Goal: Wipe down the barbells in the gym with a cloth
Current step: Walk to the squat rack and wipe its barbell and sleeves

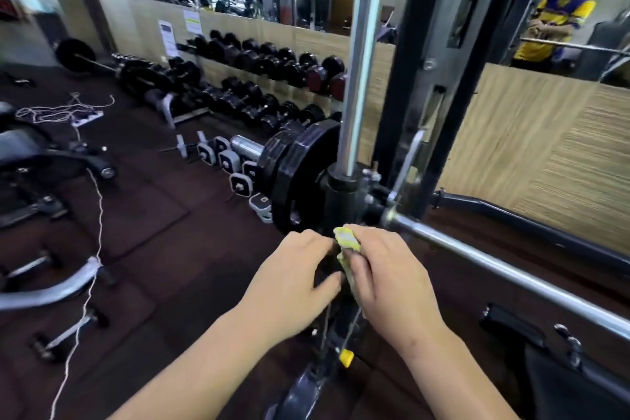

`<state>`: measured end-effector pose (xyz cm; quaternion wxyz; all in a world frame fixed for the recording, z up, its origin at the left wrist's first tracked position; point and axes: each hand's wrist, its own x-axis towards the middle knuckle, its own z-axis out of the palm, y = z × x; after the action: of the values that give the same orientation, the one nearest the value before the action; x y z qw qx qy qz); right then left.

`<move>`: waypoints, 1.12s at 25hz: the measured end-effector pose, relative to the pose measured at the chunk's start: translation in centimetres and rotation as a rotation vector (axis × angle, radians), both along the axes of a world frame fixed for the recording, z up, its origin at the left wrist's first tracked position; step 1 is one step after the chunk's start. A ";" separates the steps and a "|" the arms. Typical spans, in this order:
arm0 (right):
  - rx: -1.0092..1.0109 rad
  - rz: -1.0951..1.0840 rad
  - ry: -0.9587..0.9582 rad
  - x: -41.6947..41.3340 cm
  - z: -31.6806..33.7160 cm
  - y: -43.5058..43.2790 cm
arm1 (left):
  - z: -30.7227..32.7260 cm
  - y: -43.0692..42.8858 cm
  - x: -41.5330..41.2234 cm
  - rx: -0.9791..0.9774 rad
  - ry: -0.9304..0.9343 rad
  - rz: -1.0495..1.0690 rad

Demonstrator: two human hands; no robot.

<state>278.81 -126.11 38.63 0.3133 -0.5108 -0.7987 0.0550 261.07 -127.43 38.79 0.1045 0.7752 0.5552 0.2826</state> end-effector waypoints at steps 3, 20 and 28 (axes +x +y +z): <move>0.006 0.030 -0.002 -6.0 0.6 1.2 | 0.1 1.7 -5.9 0.020 -0.016 0.019; -0.074 -0.240 -0.071 -34.7 -0.5 17.7 | -0.9 21.7 -37.9 -0.034 -0.013 -0.112; -0.084 -0.322 -0.054 -35.9 -3.1 25.7 | -4.0 31.7 -36.6 -0.071 -0.025 -0.221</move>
<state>242.92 -100.44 35.56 0.2748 -0.6463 -0.7115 0.0237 224.44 -95.75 34.79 0.1693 0.8240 0.4745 0.2592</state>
